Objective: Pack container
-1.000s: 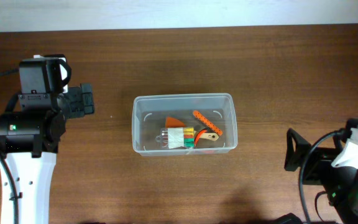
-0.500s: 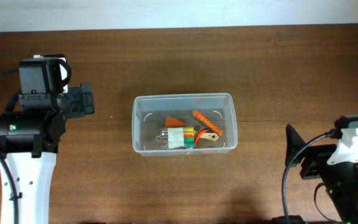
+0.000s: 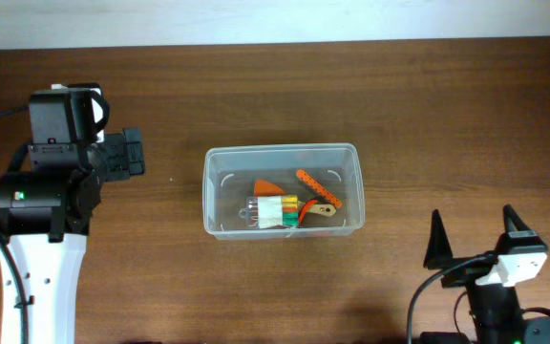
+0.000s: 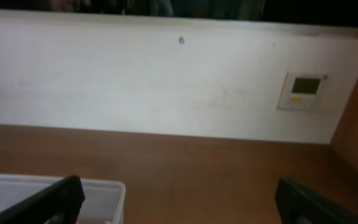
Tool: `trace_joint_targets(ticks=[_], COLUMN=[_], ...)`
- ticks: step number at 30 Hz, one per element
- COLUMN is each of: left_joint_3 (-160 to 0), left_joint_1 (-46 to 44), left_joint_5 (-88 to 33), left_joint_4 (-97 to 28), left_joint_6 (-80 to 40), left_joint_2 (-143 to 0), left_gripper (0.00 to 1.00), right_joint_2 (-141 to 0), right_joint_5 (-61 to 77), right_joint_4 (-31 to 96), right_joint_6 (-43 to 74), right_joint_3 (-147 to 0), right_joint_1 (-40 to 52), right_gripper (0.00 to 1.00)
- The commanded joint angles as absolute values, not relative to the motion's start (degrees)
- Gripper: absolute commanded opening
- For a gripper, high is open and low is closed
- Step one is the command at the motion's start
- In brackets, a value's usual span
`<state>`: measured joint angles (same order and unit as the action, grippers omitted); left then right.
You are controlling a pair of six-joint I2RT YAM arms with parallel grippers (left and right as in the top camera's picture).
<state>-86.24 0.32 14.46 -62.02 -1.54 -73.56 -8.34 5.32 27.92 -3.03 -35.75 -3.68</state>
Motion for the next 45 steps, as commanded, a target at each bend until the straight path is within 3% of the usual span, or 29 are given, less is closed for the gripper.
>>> trace_joint_targets(ticks=[1, 11, 27, 37, 45], left_joint_3=[-87.3, -87.3, -87.3, -87.3, -87.3], left_joint_1=[0.3, 0.3, 0.3, 0.3, 0.3], left_joint_5=[15.3, 15.3, 15.3, 15.3, 15.3], left_joint_4=[-62.1, -62.1, -62.1, -62.1, -62.1], left_joint_6=[-2.1, -2.1, -2.1, -2.1, -2.1], left_joint_2=[-73.4, -73.4, -73.4, -73.4, -73.4], left_gripper=[0.99, 0.99, 0.99, 0.99, 0.99], right_joint_2=[-5.0, -0.2, -0.2, -0.2, -0.2], right_joint_5=[6.5, 7.2, 7.5, 7.6, 7.5], right_joint_4=[23.4, 6.5, 4.8, -5.9, -7.1], right_joint_6=[-3.2, -3.2, -3.2, -3.2, -3.2], right_joint_3=[-29.8, -15.9, -9.5, -2.1, -0.3], right_joint_1=[-4.2, -4.1, -0.7, -0.7, -0.7], right_gripper=[0.99, 0.99, 0.99, 0.99, 0.99])
